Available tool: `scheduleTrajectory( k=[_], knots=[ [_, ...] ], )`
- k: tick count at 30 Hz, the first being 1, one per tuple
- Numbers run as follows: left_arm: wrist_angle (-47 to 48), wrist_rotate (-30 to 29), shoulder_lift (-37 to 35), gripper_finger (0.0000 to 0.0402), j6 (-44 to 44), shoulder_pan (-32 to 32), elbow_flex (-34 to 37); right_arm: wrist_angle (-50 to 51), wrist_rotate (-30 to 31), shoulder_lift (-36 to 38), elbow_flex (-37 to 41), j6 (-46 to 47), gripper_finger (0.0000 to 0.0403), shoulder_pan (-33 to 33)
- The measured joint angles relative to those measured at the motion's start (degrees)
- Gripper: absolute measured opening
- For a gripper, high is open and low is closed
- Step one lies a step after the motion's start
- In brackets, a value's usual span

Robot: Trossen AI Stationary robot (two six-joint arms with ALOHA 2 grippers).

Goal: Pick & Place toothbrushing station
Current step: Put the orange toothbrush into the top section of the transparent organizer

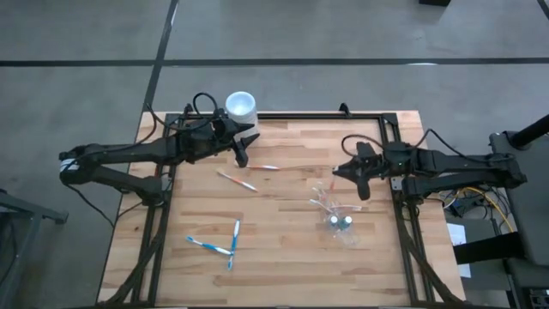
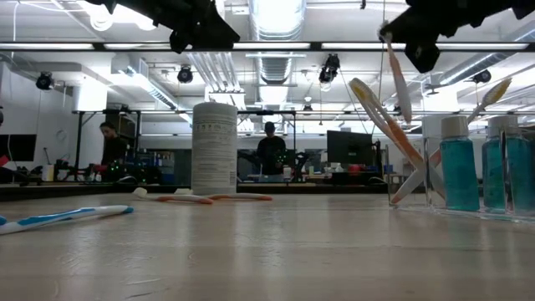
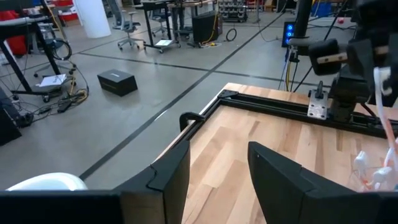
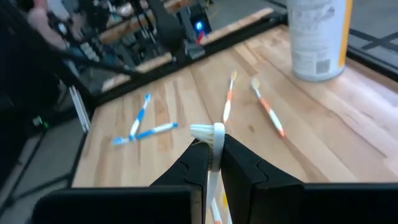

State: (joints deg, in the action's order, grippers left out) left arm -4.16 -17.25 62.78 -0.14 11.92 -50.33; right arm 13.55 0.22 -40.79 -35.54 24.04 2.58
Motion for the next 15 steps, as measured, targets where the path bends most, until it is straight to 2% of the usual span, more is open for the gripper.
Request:
scheduleTrajectory(
  k=[15],
  knots=[
    [0.11, -0.03, 0.0, 0.0167, -0.04, 0.0, 0.0, -1.08, -0.25, -0.88, 8.19, -1.53, 0.0024, -0.13]
  ],
)
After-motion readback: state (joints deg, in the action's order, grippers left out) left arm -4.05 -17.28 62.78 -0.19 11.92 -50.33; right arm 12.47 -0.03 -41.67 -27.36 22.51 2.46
